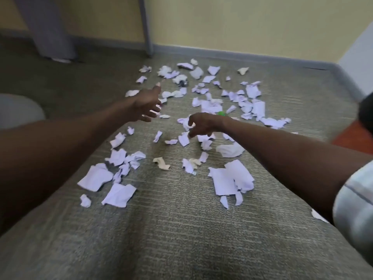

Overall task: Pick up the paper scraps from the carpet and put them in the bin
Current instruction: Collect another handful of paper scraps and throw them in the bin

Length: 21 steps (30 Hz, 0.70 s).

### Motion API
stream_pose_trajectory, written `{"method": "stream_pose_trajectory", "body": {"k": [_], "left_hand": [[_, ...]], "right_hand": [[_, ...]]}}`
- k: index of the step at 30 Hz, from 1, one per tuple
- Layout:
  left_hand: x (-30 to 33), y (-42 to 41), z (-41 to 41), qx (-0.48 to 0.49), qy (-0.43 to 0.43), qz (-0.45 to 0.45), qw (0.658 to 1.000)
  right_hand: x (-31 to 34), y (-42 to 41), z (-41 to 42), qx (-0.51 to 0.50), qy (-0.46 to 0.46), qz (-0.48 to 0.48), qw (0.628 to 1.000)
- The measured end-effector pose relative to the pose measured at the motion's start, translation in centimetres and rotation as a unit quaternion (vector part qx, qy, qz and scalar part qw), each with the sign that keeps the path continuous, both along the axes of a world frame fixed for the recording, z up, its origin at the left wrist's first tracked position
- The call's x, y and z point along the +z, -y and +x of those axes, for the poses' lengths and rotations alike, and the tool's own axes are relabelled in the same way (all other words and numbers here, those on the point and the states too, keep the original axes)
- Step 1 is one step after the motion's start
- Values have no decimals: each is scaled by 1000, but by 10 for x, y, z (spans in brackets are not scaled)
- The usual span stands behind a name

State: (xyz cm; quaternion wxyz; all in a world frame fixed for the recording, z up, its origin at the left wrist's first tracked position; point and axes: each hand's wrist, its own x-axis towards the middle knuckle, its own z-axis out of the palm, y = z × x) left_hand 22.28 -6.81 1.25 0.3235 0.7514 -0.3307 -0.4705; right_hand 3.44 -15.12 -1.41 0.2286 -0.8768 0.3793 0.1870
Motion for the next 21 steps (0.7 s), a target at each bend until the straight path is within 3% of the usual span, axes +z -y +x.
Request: {"method": "stream_pose_trajectory", "body": {"k": [4, 8, 10, 12, 14, 16, 19, 21], "left_hand": [[-35, -48, 25, 55, 54, -11, 997], [-89, -115, 41, 40, 283, -38, 957], [-113, -149, 44, 38, 330, 10, 943], [-139, -174, 45, 102, 371, 39, 922], [-159, -191, 40, 193, 380, 83, 901], [-181, -203, 32, 225, 331, 141, 905], [-208, -213, 21, 253, 250, 121, 927], [-212, -211, 6, 256, 258, 105, 926]], "right_hand": [[-40, -9, 30, 158, -51, -90, 982], [-68, -33, 59, 243, -73, -109, 961], [-77, -47, 69, 264, -62, -101, 957], [-90, -57, 78, 275, -64, -80, 956], [-101, -64, 83, 282, -75, -51, 955], [-110, -69, 84, 291, -90, -38, 952], [-120, -75, 82, 316, -106, -77, 940], [-124, -75, 82, 318, -93, -86, 939]]}}
